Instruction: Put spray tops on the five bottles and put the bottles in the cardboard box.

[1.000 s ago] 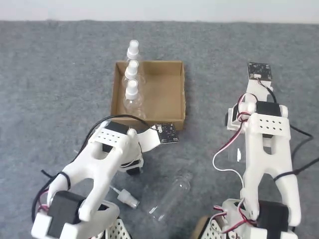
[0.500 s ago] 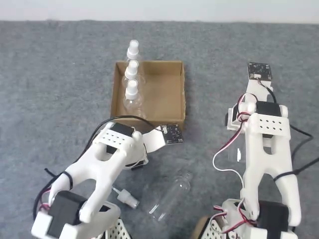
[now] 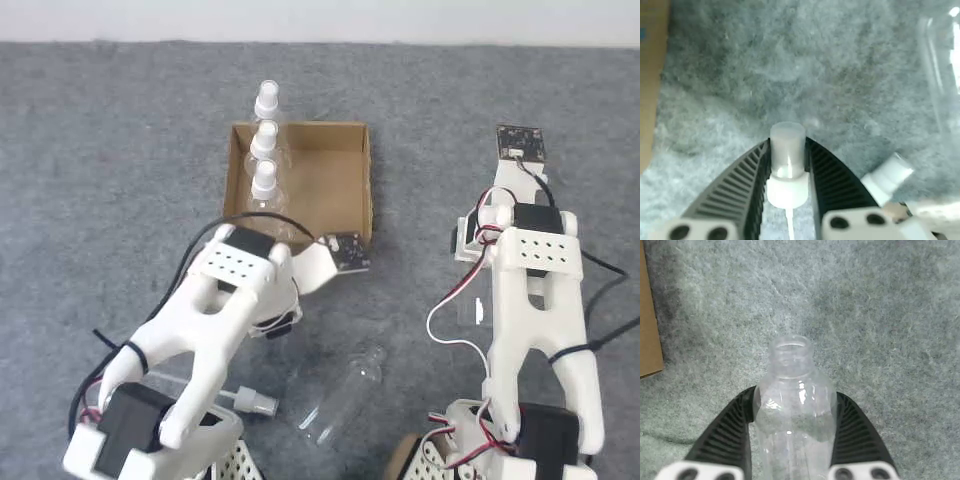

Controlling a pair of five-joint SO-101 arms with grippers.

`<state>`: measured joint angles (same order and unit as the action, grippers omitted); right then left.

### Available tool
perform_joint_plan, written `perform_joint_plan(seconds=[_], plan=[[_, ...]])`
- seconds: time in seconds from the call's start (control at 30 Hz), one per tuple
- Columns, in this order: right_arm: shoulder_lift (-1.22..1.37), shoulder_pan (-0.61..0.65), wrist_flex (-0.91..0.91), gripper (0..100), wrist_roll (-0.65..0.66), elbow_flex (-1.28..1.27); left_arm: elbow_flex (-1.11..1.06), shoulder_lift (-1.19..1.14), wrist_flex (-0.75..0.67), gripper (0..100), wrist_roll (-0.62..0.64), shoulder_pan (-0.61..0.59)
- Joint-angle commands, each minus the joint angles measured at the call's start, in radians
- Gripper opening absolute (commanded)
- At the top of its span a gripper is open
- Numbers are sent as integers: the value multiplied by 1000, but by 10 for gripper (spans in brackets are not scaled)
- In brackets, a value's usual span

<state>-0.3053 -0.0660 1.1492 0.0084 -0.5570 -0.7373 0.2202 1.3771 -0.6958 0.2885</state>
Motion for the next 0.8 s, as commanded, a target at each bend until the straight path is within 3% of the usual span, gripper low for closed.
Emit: perform_joint_plan(seconds=[0.0,0.33,0.53,0.77], plan=[[-53,-7,-10,7,-8,14,150,15,124,30,28,0],[-65,-7,16,7,-8,15,438,15,376,19,49,0],[-65,-7,18,7,-8,15,492,15,377,12,132,8],[-67,-7,19,7,-8,15,492,40,377,12,141,3]])
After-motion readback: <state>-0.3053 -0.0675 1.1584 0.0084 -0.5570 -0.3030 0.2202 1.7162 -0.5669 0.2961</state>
